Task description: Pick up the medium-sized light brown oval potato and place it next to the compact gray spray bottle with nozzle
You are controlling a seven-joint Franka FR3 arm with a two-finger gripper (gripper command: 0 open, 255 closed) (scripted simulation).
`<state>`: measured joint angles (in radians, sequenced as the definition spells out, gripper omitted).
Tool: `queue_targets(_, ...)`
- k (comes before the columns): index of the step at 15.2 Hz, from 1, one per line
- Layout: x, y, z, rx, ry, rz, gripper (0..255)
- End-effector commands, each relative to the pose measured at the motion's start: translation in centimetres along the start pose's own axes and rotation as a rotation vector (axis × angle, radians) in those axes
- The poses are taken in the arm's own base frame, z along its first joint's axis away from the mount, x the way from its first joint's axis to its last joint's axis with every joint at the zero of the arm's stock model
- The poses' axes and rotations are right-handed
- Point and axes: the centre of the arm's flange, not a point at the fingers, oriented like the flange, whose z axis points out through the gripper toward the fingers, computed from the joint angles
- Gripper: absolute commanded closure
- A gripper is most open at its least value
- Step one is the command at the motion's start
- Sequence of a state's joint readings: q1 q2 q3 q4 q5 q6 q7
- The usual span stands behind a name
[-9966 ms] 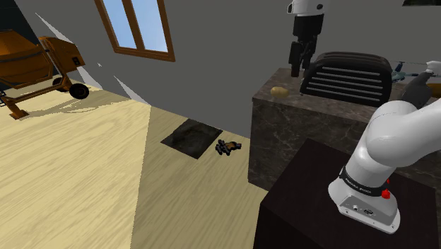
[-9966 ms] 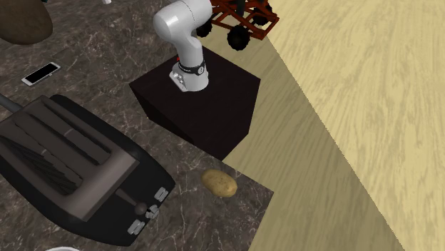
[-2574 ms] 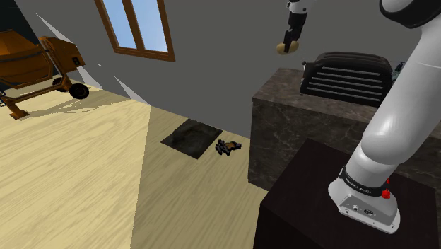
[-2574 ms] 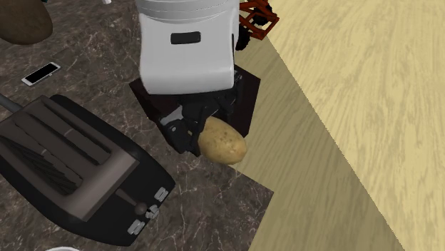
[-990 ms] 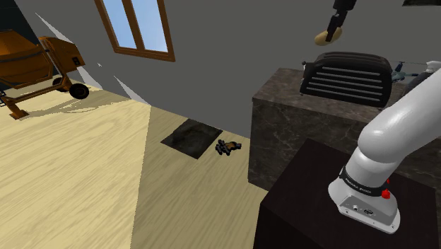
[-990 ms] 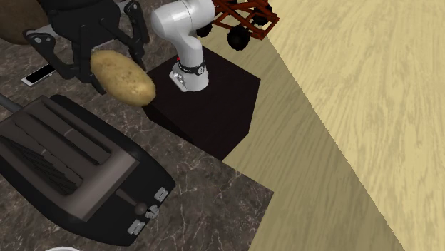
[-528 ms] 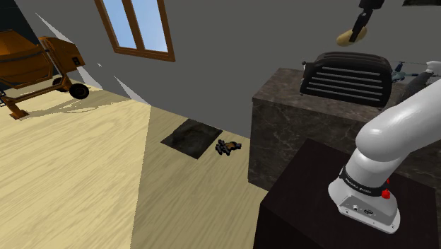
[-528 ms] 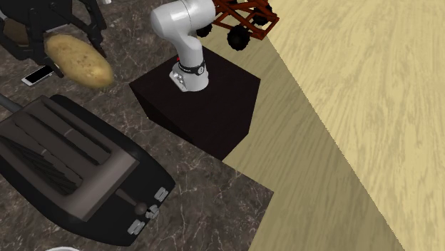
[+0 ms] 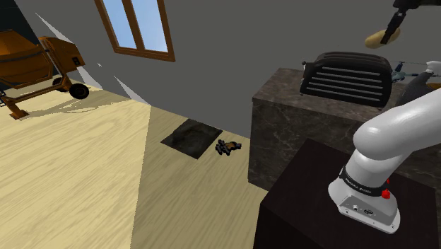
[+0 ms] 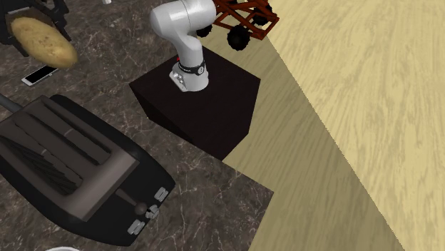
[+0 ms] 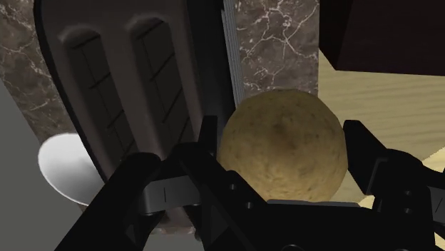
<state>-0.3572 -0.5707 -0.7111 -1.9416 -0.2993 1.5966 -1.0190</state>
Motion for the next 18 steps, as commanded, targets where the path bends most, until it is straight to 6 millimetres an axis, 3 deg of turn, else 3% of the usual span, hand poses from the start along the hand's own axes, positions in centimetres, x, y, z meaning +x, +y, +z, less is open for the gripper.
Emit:
queue_targets(1,-2.4,0.7,0.0,0.000,0.000,-0.001,255)
queue_targets(17,-22.8,5.8,-2.0,0.000,0.000,-0.001,255)
queue_targets(18,-22.9,5.8,-1.4,0.000,0.000,-0.001,255)
